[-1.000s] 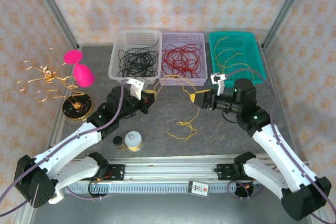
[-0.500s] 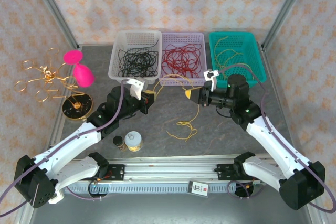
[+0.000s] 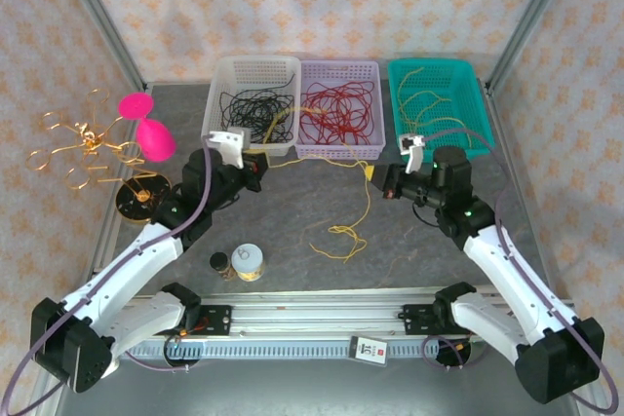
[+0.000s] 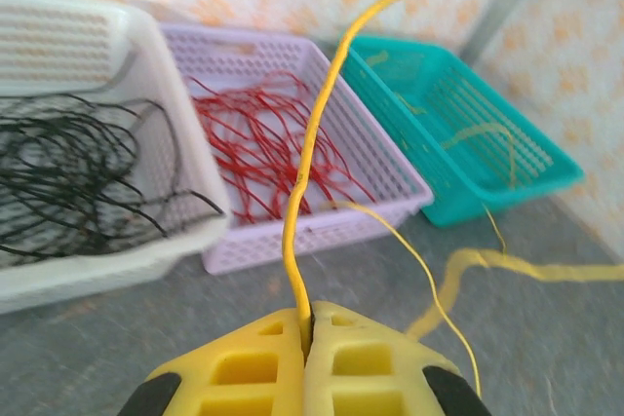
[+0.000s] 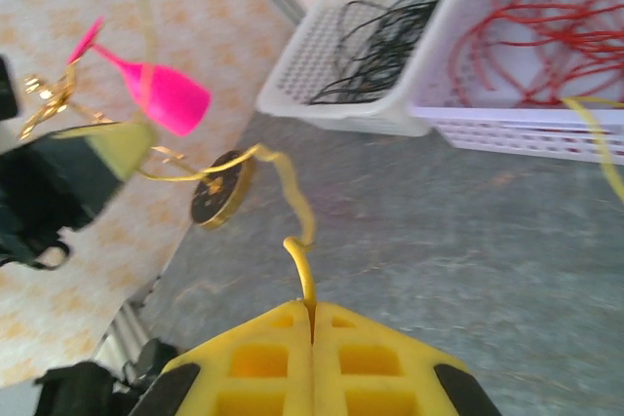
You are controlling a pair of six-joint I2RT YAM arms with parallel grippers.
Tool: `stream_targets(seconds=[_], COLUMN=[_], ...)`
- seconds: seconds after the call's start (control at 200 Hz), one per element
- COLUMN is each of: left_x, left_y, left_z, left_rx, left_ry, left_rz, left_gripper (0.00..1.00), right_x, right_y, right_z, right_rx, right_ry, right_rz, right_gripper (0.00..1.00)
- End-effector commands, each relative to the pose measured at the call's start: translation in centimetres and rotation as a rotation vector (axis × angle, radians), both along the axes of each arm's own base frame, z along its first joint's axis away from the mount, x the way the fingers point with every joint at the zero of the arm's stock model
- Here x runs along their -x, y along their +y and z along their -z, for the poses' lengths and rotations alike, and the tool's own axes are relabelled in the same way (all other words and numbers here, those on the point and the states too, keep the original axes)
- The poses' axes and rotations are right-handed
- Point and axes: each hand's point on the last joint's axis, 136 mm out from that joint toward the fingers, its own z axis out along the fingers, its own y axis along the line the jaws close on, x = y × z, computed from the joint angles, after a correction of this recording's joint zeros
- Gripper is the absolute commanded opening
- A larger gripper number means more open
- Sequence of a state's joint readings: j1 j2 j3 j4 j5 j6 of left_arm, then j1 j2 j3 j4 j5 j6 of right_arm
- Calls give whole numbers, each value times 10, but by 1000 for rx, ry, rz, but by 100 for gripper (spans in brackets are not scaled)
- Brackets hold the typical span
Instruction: Untangle the cables
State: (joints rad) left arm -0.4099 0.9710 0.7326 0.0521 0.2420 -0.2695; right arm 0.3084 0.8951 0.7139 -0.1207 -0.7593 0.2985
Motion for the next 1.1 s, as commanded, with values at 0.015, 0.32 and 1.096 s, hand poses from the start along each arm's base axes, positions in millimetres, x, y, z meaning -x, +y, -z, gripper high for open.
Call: stream_targets(seconds=[0.015,0.32,1.096], left_x=[-15,-25,9], left_y=[34,75,-50], left_z=[-53,-80,-45], left_rx=[93,127,40], left_ry=[-150,-214,-75], left_rz=[-140,-261,277], left_gripper=[0,0,0], right_x=[-3,-16,-38], right_y=[-22,-60,137], right_z=[22,63,-133], right_rx=[46,220,-94], right_ry=[24,127,-279], right_rz=[92,290,-199], right_gripper=[0,0,54])
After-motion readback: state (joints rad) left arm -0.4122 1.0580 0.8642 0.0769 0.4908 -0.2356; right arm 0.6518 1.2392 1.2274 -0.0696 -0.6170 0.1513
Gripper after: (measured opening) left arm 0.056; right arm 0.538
